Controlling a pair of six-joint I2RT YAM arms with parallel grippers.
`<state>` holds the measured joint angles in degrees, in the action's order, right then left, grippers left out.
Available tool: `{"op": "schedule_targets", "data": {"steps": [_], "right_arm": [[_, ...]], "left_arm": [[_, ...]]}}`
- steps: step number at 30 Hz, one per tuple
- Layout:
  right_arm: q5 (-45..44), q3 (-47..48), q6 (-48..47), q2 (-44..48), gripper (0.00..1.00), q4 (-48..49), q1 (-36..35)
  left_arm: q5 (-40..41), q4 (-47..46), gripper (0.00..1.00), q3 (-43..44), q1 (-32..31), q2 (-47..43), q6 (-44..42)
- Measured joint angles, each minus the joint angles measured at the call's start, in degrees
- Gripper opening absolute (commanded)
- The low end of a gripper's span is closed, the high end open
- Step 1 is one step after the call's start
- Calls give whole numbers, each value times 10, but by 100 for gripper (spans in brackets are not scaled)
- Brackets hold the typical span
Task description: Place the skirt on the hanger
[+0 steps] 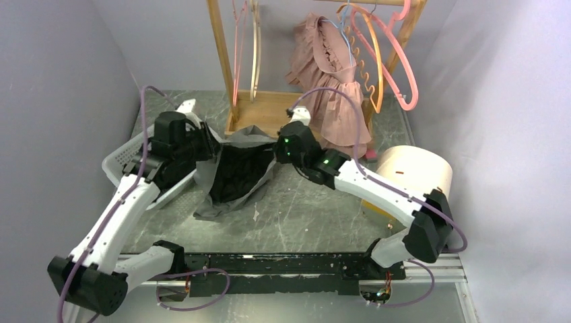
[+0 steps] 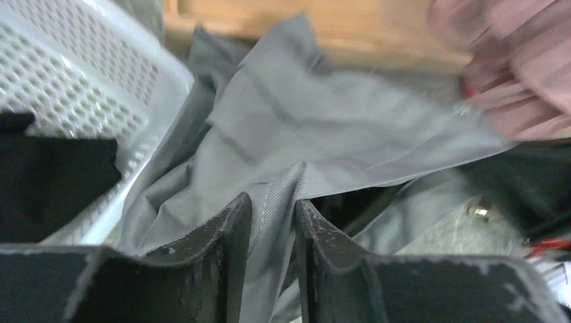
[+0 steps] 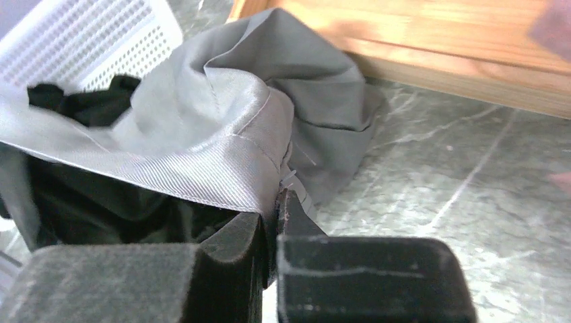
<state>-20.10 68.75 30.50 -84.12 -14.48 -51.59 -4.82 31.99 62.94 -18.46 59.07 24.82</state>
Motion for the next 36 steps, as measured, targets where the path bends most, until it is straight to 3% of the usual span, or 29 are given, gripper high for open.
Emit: {"op": "schedule_targets", "data": {"steps": [9,13,18,24,30,36], "right_arm": [[6,-10,38,9,0,-40,96],[10,-13,41,-19,0,-42,116],[17,-13,42,-37,0,-42,130],[26,-13,43,-46,0,-36,137],[33,-13,44,-56,0,-33,140],[45,-13,49,-56,0,-26,145]], "left_arm": [[-72,-6,62,-96,0,86,3],[-89,-1,67,-108,0,67,7],[-100,8,65,-148,-13,-11,30],[-85,13,65,-214,-103,-59,91],[10,31,70,-235,-233,-68,160],[73,38,74,-243,-284,-33,200]]}}
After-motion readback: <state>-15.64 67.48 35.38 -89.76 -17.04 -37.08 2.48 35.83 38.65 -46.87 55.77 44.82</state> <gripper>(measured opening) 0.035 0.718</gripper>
